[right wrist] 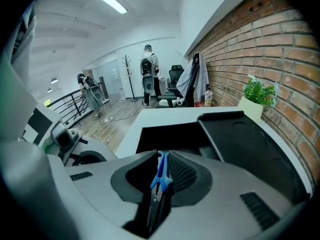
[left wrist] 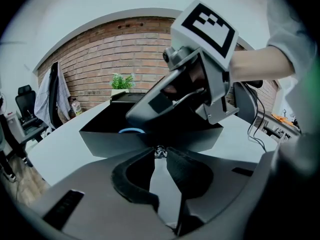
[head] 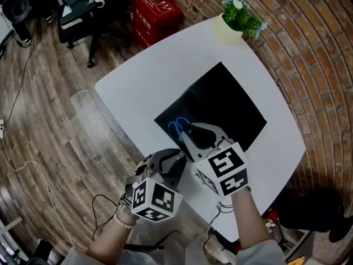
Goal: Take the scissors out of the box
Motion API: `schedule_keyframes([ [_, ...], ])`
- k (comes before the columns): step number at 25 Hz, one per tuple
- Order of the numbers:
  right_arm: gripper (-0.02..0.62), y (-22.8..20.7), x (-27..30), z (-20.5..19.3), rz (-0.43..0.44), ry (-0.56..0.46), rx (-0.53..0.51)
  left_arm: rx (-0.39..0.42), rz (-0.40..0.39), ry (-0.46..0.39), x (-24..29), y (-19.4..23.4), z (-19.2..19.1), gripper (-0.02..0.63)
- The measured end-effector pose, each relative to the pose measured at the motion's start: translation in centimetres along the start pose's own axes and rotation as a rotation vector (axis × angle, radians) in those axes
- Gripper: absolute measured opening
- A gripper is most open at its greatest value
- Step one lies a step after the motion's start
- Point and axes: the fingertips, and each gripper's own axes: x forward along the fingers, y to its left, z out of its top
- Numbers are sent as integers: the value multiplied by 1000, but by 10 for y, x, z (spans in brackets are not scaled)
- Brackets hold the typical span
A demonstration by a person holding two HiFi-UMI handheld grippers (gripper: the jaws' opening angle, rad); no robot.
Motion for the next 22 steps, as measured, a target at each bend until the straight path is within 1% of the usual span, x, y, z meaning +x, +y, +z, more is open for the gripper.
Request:
schedule_keyframes([
  [2,54,1,8,-2,20,15,1,2,-3,-4,0,0,1,84],
  [5,54,2,17,-5,45,33,-4,-10,-37,-21,-3,-3,2,84],
  [8,55,2,25,-7,59,53,-15,-23,-68,-39,-6,-3,2,106],
  [11,56,4,32,-8,73,75,-26,-27,-59,-50,-12,2,3,110],
  [12,65,4,34,-9,81,83,-28,-26,-56,-52,-14,3,3,110],
  [14,114,6,37,-11,95,101,-35,-20,-54,-52,-18,4,4,110],
  [17,118,7,41,-14,90,128,-58,-29,-47,-57,-29,8,4,110],
  [18,118,6,42,-16,86,141,-67,-36,-41,-61,-32,10,4,107],
  [20,118,5,44,-21,78,161,-85,-52,-25,-71,-40,13,5,67],
  [22,118,5,45,-21,73,166,-95,-61,-8,-77,-49,18,4,47],
])
